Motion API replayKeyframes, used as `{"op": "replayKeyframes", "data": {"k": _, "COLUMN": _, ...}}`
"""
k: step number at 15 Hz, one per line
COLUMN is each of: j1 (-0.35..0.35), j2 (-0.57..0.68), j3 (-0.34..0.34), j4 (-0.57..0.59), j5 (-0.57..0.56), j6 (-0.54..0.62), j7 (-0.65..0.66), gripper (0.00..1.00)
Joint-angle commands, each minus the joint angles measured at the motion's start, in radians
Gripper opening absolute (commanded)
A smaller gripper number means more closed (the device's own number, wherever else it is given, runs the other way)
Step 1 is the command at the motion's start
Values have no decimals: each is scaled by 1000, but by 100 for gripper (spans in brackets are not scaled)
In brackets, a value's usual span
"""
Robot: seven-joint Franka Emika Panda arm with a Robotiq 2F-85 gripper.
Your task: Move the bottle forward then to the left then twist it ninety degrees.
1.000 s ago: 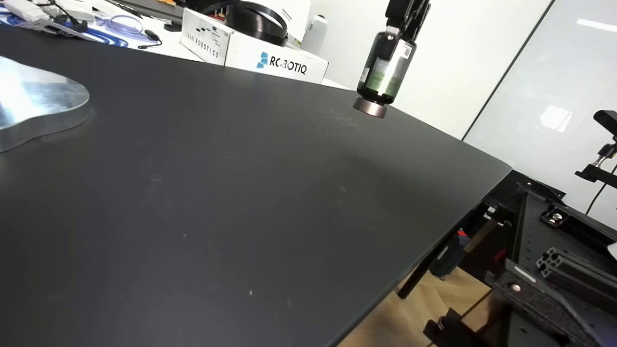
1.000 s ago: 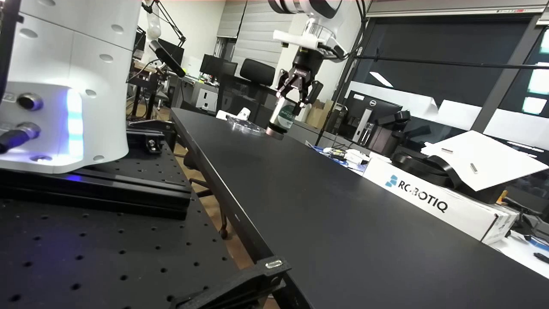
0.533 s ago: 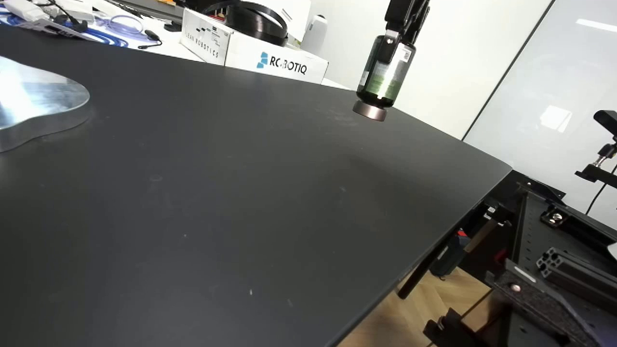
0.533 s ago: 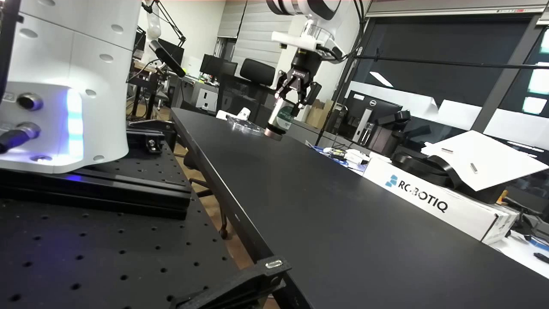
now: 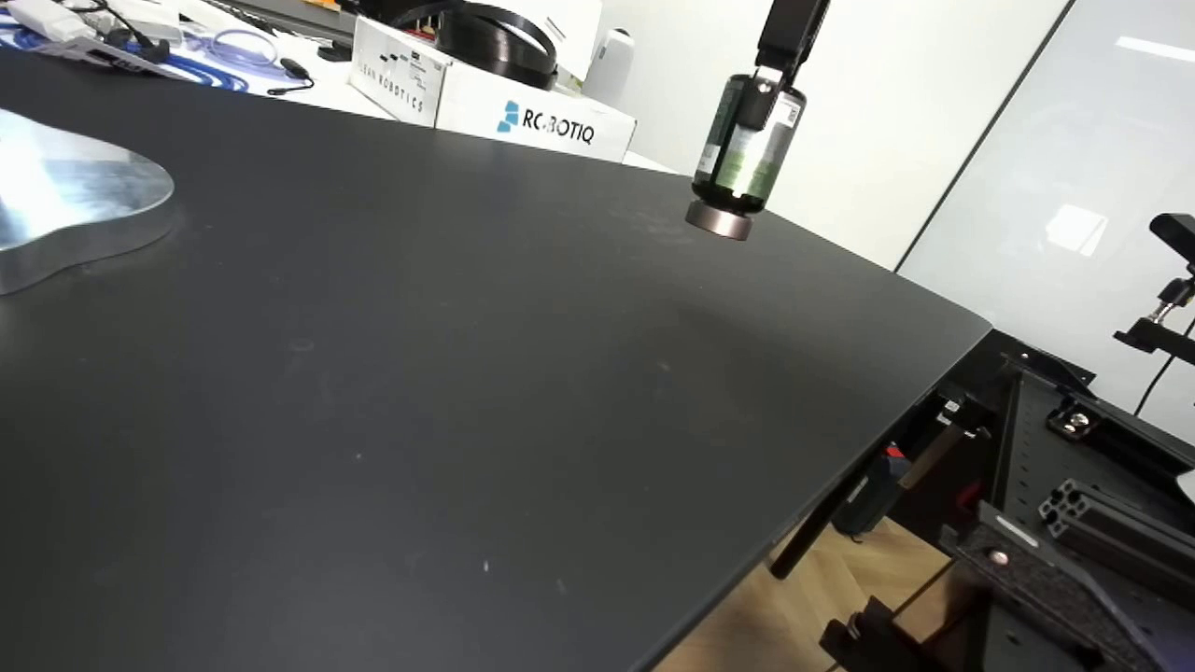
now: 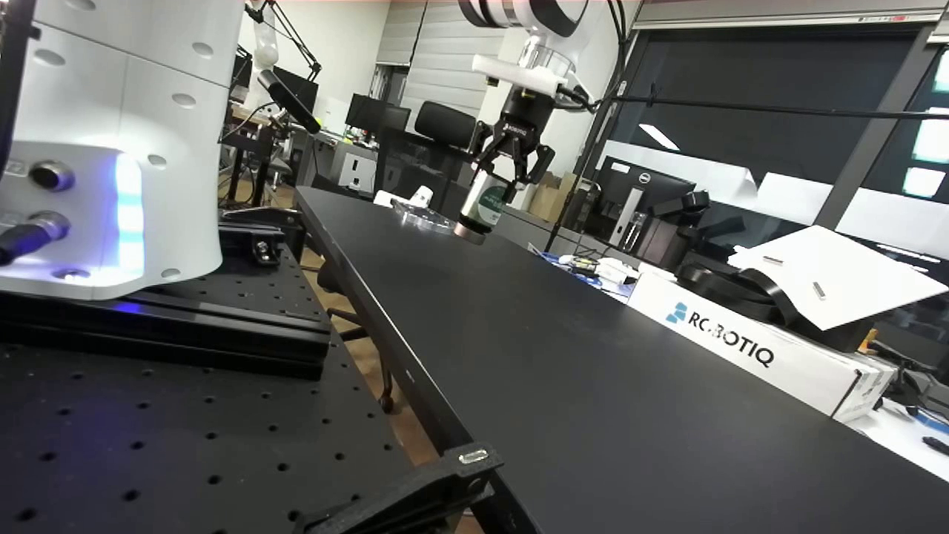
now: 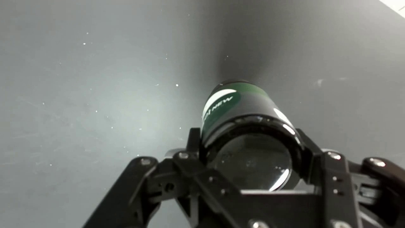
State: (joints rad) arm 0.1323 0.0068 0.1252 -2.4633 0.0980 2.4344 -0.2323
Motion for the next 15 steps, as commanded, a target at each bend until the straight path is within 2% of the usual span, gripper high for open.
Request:
{"op": "replayKeyframes", "data": {"k": 1, "j1": -2, "j2": 5, "j3": 3, "j4": 21, "j5": -29, "j6": -43, "j7": -179, "gripper": 45}}
{"op": "replayKeyframes", "data": {"k": 8, "j1": 2, "j2": 13, "j3": 10, "j4": 40, "j5": -134, "j6": -99, "j7": -495, "gripper": 45}}
{"op": "replayKeyframes", "data": {"k": 9, "j1": -1, "j2": 6, "j3": 8, "j4": 9, "j5": -110, "j6": -58, "j7": -429, "gripper": 45}}
{"op": "replayKeyframes", "data": {"k": 10, "j1": -1, "j2": 6, "j3": 9, "j4": 9, "j5": -112, "j6": -60, "j7": -440, "gripper": 70}}
{"op": "replayKeyframes", "data": {"k": 15, "j1": -2, "j2": 13, "j3": 10, "j4": 8, "j5": -112, "j6": -58, "j7": -440, "gripper": 70}}
